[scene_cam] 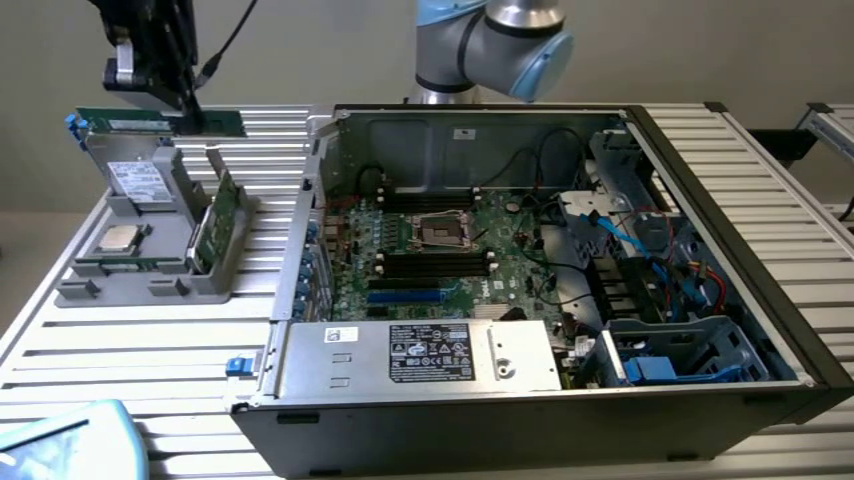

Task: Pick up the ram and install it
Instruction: 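Pick up the ram and move it above insertion slot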

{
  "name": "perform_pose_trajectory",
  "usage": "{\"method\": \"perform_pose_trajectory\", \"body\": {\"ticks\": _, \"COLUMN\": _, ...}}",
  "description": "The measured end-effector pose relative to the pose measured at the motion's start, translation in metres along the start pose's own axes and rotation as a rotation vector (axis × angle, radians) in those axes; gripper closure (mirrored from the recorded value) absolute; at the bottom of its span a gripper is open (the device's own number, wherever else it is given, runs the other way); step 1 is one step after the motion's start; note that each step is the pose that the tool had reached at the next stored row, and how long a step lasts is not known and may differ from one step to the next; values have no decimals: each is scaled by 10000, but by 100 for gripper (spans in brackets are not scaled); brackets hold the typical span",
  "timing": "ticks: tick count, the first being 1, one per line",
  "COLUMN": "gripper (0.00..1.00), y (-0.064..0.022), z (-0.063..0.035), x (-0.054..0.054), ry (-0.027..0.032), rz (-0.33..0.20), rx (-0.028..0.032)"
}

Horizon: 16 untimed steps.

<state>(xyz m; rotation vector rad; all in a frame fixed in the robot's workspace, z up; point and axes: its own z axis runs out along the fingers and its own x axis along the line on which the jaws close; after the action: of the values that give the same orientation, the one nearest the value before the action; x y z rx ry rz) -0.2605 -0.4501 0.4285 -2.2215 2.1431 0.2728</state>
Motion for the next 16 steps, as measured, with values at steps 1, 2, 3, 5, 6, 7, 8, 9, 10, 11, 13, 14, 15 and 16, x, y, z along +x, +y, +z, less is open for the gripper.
{"method": "perform_pose_trajectory", "body": {"ticks": 1, "gripper": 85, "y": -44, "z": -17, "x": 2, "ry": -6, "rz": 0, "rx": -1}}
{"method": "perform_pose_trajectory", "body": {"ticks": 2, "gripper": 85, "y": -90, "z": -28, "x": 6, "ry": -13, "rz": -1, "rx": -1}}
{"method": "perform_pose_trajectory", "body": {"ticks": 3, "gripper": 85, "y": -136, "z": -36, "x": 11, "ry": -18, "rz": -1, "rx": -2}}
{"method": "perform_pose_trajectory", "body": {"ticks": 5, "gripper": 85, "y": -225, "z": -48, "x": 23, "ry": -22, "rz": -1, "rx": -3}}
{"method": "perform_pose_trajectory", "body": {"ticks": 6, "gripper": 85, "y": -269, "z": -54, "x": 31, "ry": -26, "rz": -2, "rx": -3}}
{"method": "perform_pose_trajectory", "body": {"ticks": 7, "gripper": 85, "y": -314, "z": -59, "x": 38, "ry": -29, "rz": -2, "rx": -5}}
{"method": "perform_pose_trajectory", "body": {"ticks": 8, "gripper": 85, "y": -359, "z": -64, "x": 45, "ry": -35, "rz": -2, "rx": -7}}
{"method": "perform_pose_trajectory", "body": {"ticks": 9, "gripper": 85, "y": -398, "z": -69, "x": 51, "ry": -42, "rz": -2, "rx": -10}}
{"method": "perform_pose_trajectory", "body": {"ticks": 10, "gripper": 85, "y": -441, "z": -74, "x": 57, "ry": -52, "rz": -3, "rx": -16}}
{"method": "perform_pose_trajectory", "body": {"ticks": 11, "gripper": 85, "y": -478, "z": -78, "x": 63, "ry": -61, "rz": -3, "rx": -19}}
{"method": "perform_pose_trajectory", "body": {"ticks": 13, "gripper": 85, "y": -554, "z": -86, "x": 71, "ry": -94, "rz": -4, "rx": -30}}
{"method": "perform_pose_trajectory", "body": {"ticks": 14, "gripper": 85, "y": -585, "z": -90, "x": 75, "ry": -120, "rz": -5, "rx": -39}}
{"method": "perform_pose_trajectory", "body": {"ticks": 15, "gripper": 85, "y": -615, "z": -94, "x": 78, "ry": -167, "rz": -8, "rx": -46}}
{"method": "perform_pose_trajectory", "body": {"ticks": 16, "gripper": 85, "y": -648, "z": -97, "x": 81, "ry": -215, "rz": -12, "rx": -51}}
